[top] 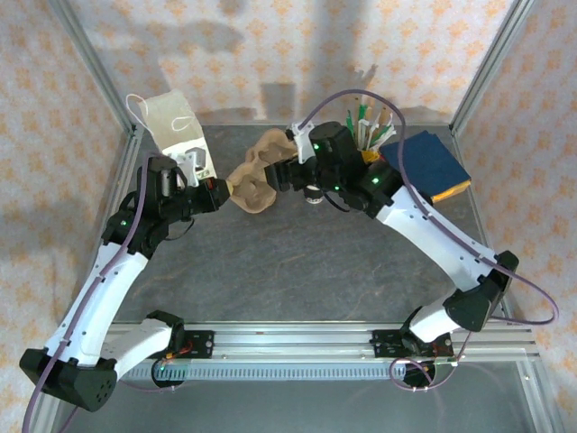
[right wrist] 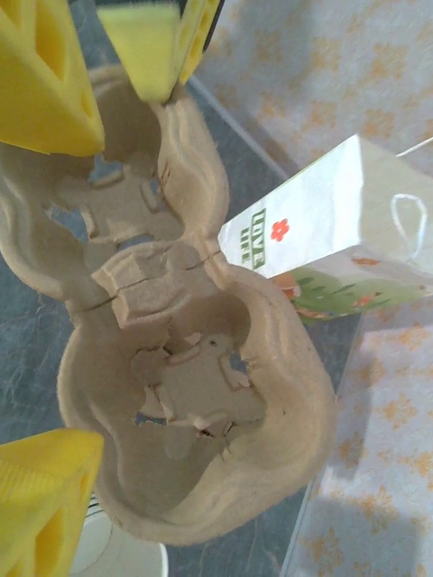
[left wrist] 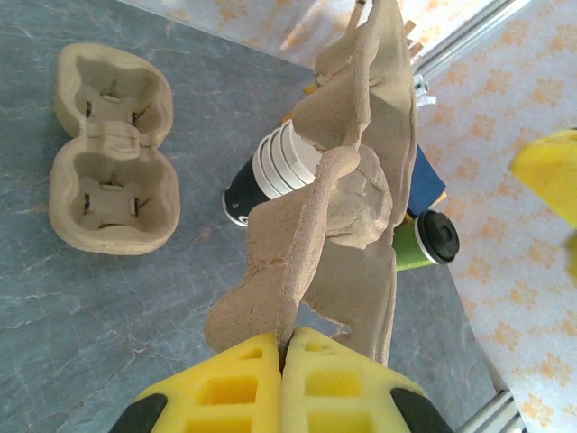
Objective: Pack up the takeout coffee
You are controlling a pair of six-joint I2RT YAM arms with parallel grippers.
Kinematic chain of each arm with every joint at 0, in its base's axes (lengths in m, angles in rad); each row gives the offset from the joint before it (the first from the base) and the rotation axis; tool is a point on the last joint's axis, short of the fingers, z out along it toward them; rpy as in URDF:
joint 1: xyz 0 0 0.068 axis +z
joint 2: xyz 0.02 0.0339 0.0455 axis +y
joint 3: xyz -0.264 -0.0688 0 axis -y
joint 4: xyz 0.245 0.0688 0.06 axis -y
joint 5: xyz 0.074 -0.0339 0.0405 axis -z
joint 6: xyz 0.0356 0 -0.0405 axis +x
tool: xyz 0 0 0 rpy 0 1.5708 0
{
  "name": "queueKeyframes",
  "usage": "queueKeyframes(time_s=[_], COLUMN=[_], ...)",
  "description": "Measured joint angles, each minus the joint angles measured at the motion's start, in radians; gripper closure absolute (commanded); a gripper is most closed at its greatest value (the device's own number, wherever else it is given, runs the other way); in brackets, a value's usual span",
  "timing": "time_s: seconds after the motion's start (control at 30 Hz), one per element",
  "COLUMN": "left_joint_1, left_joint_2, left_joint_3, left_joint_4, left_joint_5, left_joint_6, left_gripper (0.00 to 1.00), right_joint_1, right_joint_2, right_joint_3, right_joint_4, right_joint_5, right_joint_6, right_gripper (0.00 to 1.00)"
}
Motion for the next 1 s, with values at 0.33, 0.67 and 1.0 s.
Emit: queueKeyframes(time_s=[0.33, 0.67, 1.0], left_joint_1=[-0.002, -0.013, -0.013], left_joint_2=[0.000, 0.000, 0.000], left_joint_3=[0.011, 0.013, 0.021], left_joint_4=[-0.035, -0.035, -0.042], left_joint_5=[0.027, 0.062, 0.064], left_joint_6=[0.057, 0.080, 0.087], left_gripper=[1.00, 1.00, 1.00], right_joint_1=[0.077, 0.080, 0.080], right_joint_2=[0.089, 0.174, 0.196], right_joint_3=[0.058, 0.126, 0.146], right_joint_4=[-0.079, -0.140, -0.188], right_joint_5=[0.167, 0.174, 0.159], right_joint_6=[-0.101, -0.153, -0.174], right_gripper=[0.23, 0.29, 0.33])
